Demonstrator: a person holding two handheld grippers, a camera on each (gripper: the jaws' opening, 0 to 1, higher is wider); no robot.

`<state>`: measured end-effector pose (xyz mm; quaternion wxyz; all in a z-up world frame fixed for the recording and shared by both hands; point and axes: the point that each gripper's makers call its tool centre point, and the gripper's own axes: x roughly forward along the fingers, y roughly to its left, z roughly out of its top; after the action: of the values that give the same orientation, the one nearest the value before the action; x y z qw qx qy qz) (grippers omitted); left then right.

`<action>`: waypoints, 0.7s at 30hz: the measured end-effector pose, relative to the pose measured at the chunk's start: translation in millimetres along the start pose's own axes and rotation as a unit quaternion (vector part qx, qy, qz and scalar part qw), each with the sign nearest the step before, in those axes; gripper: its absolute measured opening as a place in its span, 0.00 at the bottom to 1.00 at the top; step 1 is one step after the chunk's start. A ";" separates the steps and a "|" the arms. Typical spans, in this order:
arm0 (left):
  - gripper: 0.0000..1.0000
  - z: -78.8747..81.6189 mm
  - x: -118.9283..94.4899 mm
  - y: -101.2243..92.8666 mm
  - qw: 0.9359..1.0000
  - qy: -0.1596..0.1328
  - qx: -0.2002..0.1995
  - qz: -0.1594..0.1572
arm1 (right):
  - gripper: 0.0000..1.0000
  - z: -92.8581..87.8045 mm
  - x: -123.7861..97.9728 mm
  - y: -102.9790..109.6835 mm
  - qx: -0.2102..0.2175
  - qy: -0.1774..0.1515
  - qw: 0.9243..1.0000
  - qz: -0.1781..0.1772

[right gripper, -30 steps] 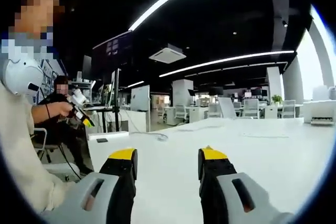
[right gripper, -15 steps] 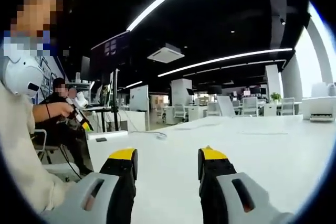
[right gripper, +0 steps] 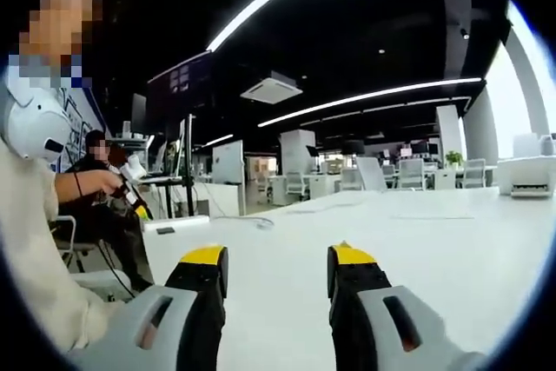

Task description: Pick up the power strip scattered on the table, fix it on the side mounting bracket of the table, and press the switch

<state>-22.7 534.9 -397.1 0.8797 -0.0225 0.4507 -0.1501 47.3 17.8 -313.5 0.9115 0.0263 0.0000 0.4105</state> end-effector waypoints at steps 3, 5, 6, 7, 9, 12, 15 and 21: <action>0.41 -0.4 0.8 -1.0 1.000 0.003 0.002 -0.005 | 0.42 0.2 -0.7 -0.8 0.000 0.000 1.000 -0.002; 0.40 0.1 1.1 -0.9 1.000 0.003 0.002 -0.005 | 0.42 -0.3 -1.0 -1.1 0.001 0.001 1.000 -0.002; 0.40 0.2 1.2 -1.0 1.000 0.003 0.002 -0.006 | 0.42 -0.4 -1.0 -1.2 0.002 0.001 1.000 -0.002; 0.39 0.5 1.6 -1.0 1.000 0.003 0.004 -0.006 | 0.42 -0.9 -0.9 -1.1 0.002 0.001 1.000 -0.003; 0.39 0.7 1.6 -0.3 1.000 0.006 0.004 -0.007 | 0.42 -1.5 -0.8 -1.4 0.001 0.002 1.000 -0.004; 0.39 0.5 1.9 -1.1 1.000 0.011 0.004 -0.006 | 0.41 -1.6 -0.8 -2.0 0.002 0.002 1.000 -0.004; 0.39 -0.2 2.1 -3.3 1.000 0.015 0.006 -0.004 | 0.41 -2.3 -0.8 -2.0 0.003 0.002 1.000 -0.004; 0.40 -1.4 2.3 -4.4 1.000 0.021 0.018 0.000 | 0.41 -5.1 -0.7 -0.9 0.005 0.003 1.000 -0.004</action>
<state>-23.7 530.1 -399.0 0.8704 -0.0039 0.4660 -0.1589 47.4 16.9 -318.6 0.9130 0.0298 0.0049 0.4069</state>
